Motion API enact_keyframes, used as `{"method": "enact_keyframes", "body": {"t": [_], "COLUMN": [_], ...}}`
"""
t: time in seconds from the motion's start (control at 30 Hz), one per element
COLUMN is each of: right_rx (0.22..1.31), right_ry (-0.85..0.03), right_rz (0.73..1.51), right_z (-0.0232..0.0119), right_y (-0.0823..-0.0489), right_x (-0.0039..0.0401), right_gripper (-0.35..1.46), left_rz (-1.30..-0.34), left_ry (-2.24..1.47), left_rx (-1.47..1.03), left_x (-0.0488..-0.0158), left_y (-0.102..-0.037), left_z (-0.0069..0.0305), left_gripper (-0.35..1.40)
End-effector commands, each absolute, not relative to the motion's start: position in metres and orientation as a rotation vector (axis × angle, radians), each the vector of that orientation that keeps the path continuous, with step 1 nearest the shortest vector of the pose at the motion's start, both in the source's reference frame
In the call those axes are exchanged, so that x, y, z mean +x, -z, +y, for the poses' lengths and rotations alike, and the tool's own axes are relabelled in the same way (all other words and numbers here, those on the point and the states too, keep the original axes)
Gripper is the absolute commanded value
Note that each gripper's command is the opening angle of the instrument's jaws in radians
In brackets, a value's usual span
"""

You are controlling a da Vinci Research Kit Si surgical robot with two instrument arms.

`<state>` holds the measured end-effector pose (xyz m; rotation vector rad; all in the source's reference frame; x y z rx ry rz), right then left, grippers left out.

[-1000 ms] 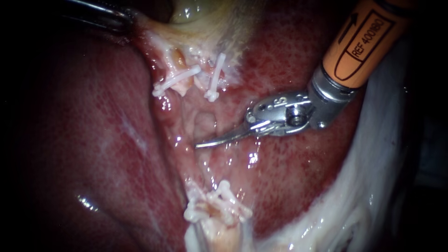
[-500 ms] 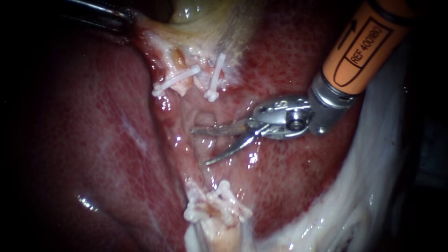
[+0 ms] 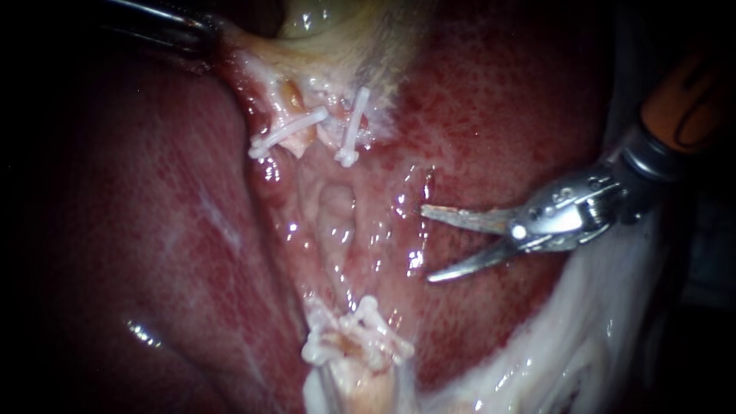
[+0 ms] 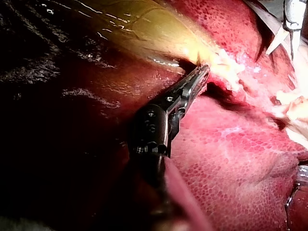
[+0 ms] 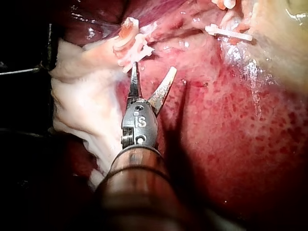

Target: Go back from the cut right tube

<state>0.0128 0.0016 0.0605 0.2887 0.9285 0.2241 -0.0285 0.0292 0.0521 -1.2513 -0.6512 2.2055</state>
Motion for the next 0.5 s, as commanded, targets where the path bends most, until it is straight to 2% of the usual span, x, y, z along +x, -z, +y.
{"method": "enact_keyframes", "body": {"t": [0.03, 0.1, 0.33, 0.5], "right_rx": [0.281, 0.279, 0.277, 0.279], "right_ry": [-0.228, -0.226, -0.234, -0.234], "right_rz": [0.907, 0.88, 0.865, 0.866], "right_z": [0.0018, 0.0021, 0.0029, 0.0029], "right_y": [-0.0604, -0.0601, -0.0596, -0.0596], "right_x": [0.0127, 0.0123, 0.0113, 0.0112], "right_gripper": [1.43, 1.43, 1.45, 1.45], "left_rz": [-0.652, -0.651, -0.633, -0.652], "left_ry": [-2.206, -2.206, -2.209, -2.221], "left_rx": [-1.251, -1.251, -1.248, -1.256], "left_x": [-0.0285, -0.0286, -0.0293, -0.0309], "left_y": [-0.0521, -0.0521, -0.0533, -0.0558], "left_z": [0.0292, 0.0292, 0.0284, 0.0271], "left_gripper": [-0.35, -0.35, -0.35, -0.35]}}
